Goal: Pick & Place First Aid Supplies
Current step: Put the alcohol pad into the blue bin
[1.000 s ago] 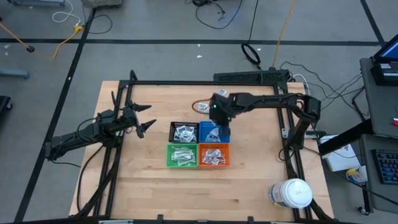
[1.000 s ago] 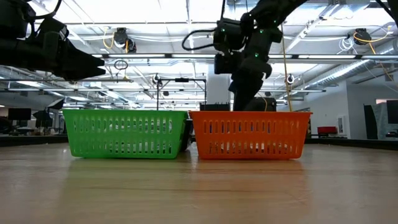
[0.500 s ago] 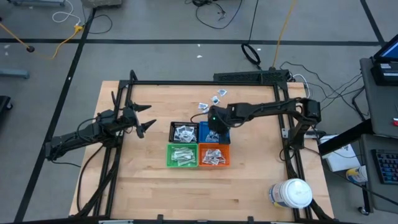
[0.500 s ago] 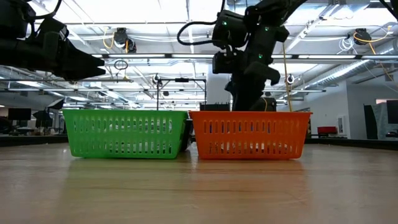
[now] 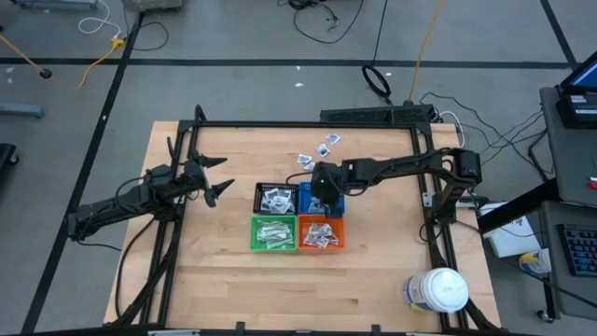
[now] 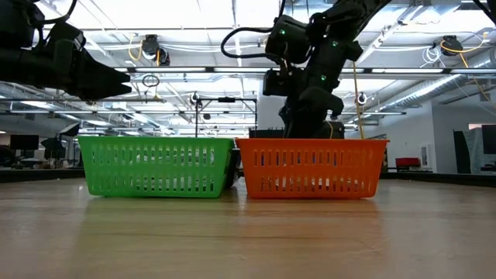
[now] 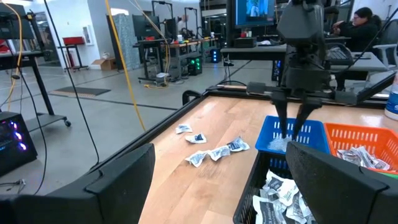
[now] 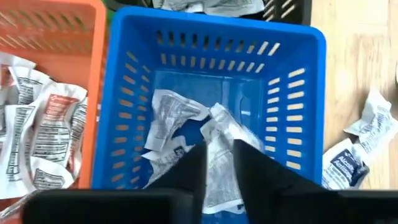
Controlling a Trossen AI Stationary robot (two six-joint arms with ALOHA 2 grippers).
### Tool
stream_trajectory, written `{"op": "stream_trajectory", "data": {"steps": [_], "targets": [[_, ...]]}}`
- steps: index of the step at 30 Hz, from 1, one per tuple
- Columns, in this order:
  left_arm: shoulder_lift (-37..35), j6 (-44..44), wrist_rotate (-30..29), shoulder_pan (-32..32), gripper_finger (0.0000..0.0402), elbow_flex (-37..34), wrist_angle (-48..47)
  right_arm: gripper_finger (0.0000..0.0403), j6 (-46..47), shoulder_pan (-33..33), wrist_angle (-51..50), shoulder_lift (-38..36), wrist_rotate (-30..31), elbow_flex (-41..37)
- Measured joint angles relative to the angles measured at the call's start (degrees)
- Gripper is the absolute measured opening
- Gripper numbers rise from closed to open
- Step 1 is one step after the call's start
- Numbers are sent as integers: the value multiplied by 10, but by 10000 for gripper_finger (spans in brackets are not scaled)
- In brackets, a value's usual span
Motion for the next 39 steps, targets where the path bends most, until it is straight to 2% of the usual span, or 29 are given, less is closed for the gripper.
{"op": "stream_trajectory", "data": {"steps": [6,11,22,31,39], "targets": [[0,0,0,0,365,0,0,150,4,0,-18,0,0,6],[0,0,0,0,365,0,0,182,16,-17,-37,-24,-1,29],[0,0,0,0,365,0,2,177,15,-64,-52,-46,-46,46],[0,0,0,0,365,0,0,177,-4,-128,37,-45,84,47],[0,0,0,0,365,0,0,177,-6,-208,73,-45,89,47]]}}
